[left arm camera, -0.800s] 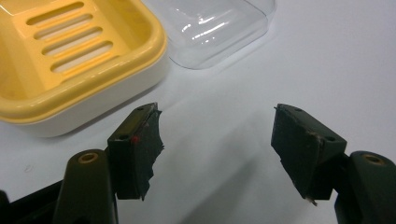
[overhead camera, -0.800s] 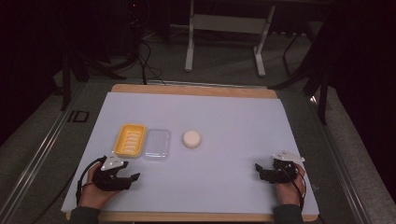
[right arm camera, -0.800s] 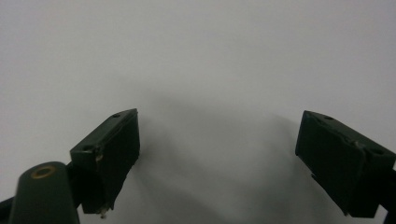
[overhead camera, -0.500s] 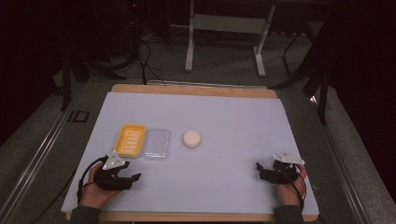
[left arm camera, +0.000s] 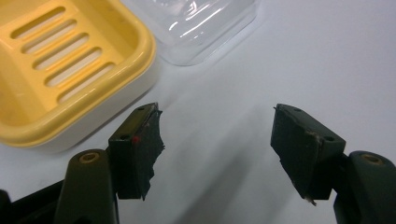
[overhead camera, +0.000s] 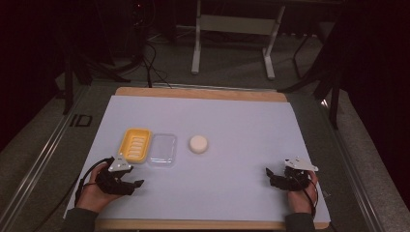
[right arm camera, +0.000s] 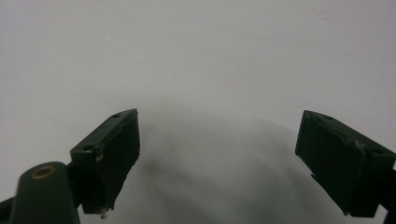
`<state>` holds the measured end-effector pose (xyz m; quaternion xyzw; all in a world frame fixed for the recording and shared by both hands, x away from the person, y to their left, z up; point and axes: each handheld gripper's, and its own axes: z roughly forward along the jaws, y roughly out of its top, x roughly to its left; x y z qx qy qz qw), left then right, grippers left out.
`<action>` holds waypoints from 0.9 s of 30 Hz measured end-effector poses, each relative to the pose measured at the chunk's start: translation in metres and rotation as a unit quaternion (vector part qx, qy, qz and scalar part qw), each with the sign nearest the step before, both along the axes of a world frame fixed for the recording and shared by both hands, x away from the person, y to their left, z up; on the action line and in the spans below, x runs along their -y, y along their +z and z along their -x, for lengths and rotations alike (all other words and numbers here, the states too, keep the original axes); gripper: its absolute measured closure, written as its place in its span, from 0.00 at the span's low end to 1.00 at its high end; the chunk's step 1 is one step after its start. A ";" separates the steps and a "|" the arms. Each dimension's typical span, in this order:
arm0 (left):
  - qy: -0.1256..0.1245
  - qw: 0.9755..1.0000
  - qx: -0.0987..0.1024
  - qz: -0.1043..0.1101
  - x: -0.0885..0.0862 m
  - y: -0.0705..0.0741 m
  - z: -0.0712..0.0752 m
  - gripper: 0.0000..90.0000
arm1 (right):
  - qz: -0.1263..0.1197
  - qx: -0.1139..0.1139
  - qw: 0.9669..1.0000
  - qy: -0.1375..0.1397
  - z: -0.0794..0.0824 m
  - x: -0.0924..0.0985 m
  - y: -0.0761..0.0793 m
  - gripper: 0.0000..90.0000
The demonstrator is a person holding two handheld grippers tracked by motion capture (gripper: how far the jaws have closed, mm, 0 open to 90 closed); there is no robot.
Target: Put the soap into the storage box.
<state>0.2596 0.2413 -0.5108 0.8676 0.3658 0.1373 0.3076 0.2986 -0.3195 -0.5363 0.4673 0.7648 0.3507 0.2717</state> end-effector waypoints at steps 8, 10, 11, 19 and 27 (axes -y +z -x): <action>-0.014 1.000 0.001 -0.018 0.003 0.007 -0.005 0.37 | -0.003 0.005 1.000 0.003 0.001 0.000 0.000 0.15; -0.021 0.999 0.002 -0.026 0.006 0.007 -0.007 0.37 | -0.003 0.001 1.000 0.002 0.000 0.000 0.000 0.15; -0.021 0.999 0.002 -0.026 0.006 0.007 -0.007 0.37 | -0.003 0.001 1.000 0.002 0.000 0.000 0.000 0.15; -0.037 0.999 0.002 -0.034 0.016 0.010 -0.015 0.37 | -0.004 0.016 1.000 -0.013 0.002 0.001 0.001 0.15; -0.047 0.998 0.005 -0.042 0.024 0.015 -0.021 0.37 | -0.019 0.017 1.000 -0.008 0.003 0.003 0.001 0.15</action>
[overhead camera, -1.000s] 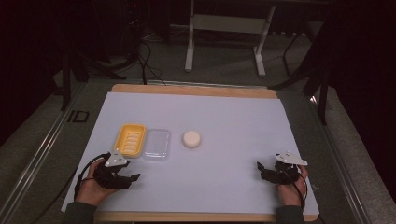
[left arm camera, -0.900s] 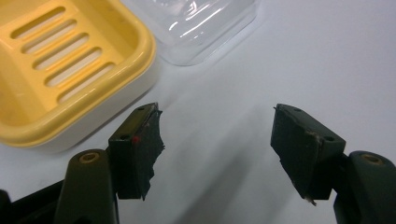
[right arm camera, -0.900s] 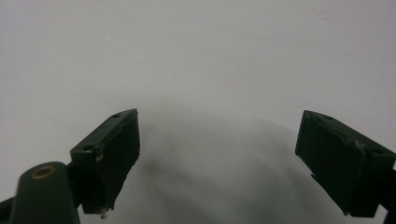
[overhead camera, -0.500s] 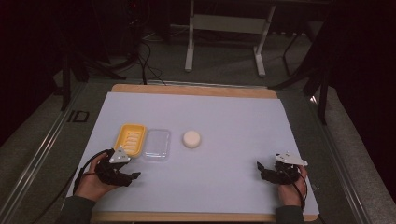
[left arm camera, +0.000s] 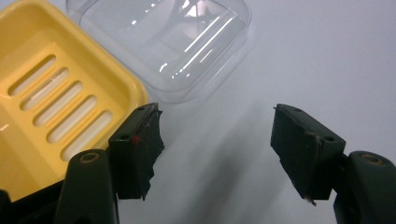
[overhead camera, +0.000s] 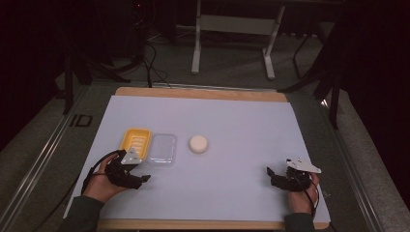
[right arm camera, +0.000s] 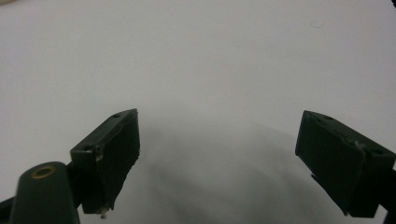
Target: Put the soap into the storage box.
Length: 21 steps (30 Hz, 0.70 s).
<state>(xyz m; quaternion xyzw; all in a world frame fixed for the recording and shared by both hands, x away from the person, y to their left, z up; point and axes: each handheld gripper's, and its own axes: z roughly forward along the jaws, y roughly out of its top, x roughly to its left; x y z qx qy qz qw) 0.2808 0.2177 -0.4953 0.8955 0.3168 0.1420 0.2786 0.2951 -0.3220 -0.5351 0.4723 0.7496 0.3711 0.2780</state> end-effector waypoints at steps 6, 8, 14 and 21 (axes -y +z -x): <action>-0.007 1.000 0.003 -0.004 0.004 0.006 -0.003 0.37 | -0.002 0.001 1.000 0.000 0.001 0.000 0.000 0.15; -0.011 1.000 0.004 -0.004 0.005 0.008 -0.005 0.37 | 0.001 0.005 1.000 0.002 0.001 0.000 0.000 0.15; -0.017 1.000 0.006 -0.004 0.009 0.013 -0.008 0.37 | -0.013 0.015 1.000 0.008 0.004 0.002 0.000 0.15; -0.027 1.000 0.009 -0.013 0.016 0.021 -0.014 0.37 | -0.008 0.033 0.999 0.014 0.008 0.002 0.000 0.15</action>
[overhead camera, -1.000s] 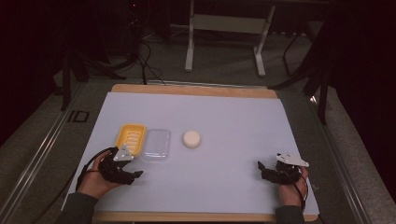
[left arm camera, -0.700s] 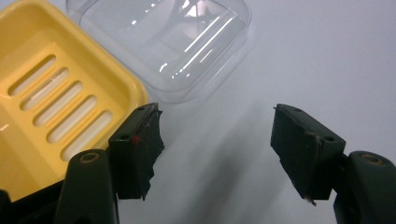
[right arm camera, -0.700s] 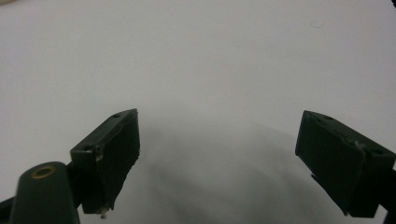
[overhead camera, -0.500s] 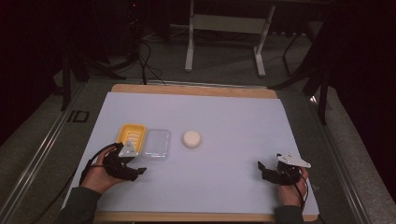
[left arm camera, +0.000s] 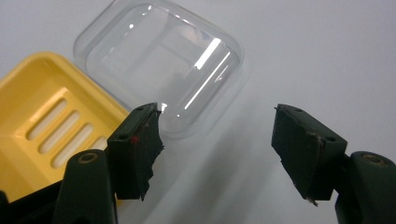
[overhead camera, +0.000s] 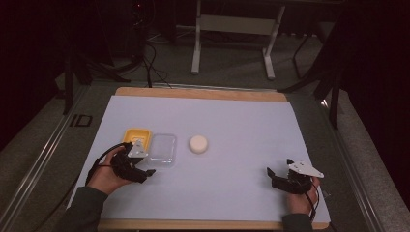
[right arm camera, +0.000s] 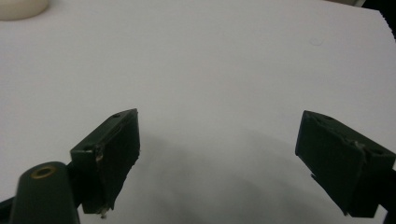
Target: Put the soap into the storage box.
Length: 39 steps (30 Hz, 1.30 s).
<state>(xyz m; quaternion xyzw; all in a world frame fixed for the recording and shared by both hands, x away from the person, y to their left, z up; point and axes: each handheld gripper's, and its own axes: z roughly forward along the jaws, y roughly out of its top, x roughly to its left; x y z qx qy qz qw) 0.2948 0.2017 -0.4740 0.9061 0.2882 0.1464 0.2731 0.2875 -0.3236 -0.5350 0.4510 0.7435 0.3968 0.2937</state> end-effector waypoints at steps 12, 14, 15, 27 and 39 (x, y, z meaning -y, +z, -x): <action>-0.023 0.999 -0.003 -0.023 0.018 0.005 -0.012 0.36 | -0.003 0.006 1.000 0.002 0.002 0.000 0.000 0.16; -0.026 0.999 -0.004 -0.029 0.021 0.006 -0.014 0.35 | -0.002 0.006 1.000 0.003 0.002 0.000 0.000 0.16; -0.027 0.999 -0.005 -0.029 0.022 0.006 -0.016 0.35 | -0.002 0.006 1.000 0.005 0.002 0.000 0.000 0.16; -0.038 0.999 0.000 -0.025 0.041 0.010 -0.033 0.35 | -0.002 0.007 1.000 0.012 0.002 0.000 0.000 0.18; -0.058 0.998 -0.006 -0.030 0.063 0.010 -0.046 0.35 | 0.003 0.008 1.000 -0.005 0.002 -0.001 0.001 0.15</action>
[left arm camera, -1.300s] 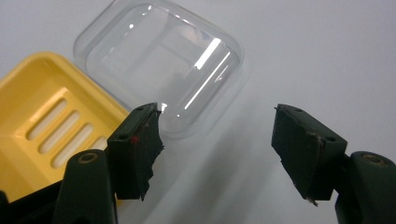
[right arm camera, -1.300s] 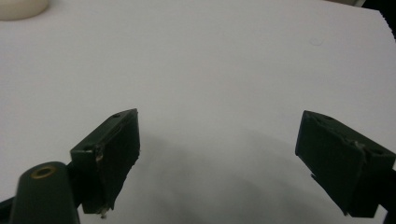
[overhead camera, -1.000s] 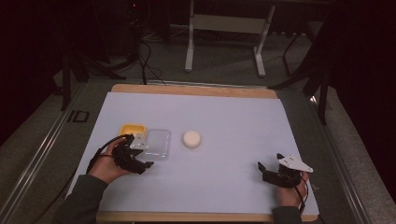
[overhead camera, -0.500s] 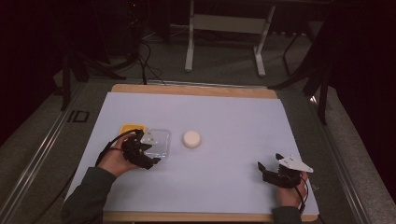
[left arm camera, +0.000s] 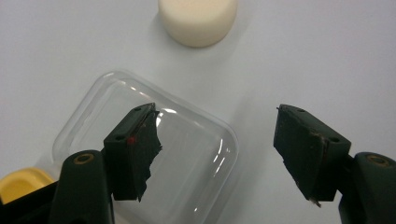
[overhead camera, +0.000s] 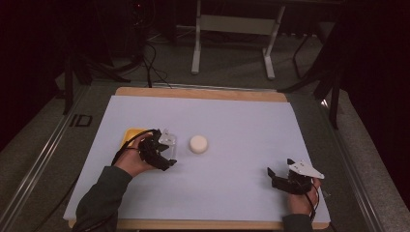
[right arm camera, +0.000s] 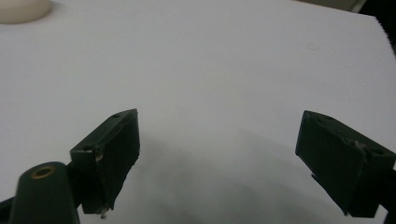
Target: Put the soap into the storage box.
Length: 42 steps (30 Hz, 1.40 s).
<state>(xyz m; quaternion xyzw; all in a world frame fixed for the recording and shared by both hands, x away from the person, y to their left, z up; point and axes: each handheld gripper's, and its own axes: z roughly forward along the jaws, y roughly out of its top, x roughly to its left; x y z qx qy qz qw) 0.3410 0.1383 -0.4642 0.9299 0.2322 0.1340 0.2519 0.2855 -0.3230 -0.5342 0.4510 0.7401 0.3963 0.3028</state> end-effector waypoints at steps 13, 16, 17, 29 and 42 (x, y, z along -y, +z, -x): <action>-0.004 1.000 -0.002 0.004 0.006 0.002 -0.008 0.35 | -0.010 0.001 1.000 0.012 0.000 0.002 0.001 0.17; -0.005 1.000 -0.001 0.004 0.008 0.002 -0.009 0.35 | -0.007 -0.001 1.000 0.013 0.000 0.002 0.001 0.17; -0.006 1.000 -0.002 0.004 0.009 0.002 -0.010 0.35 | -0.008 0.001 1.000 0.011 0.000 0.002 0.001 0.17; -0.012 1.000 -0.006 0.005 0.023 0.006 -0.021 0.35 | -0.014 0.008 1.000 0.006 0.002 0.003 0.000 0.15; -0.014 1.000 -0.010 0.004 0.034 0.005 -0.033 0.35 | -0.008 0.008 1.000 0.001 0.001 0.002 0.000 0.15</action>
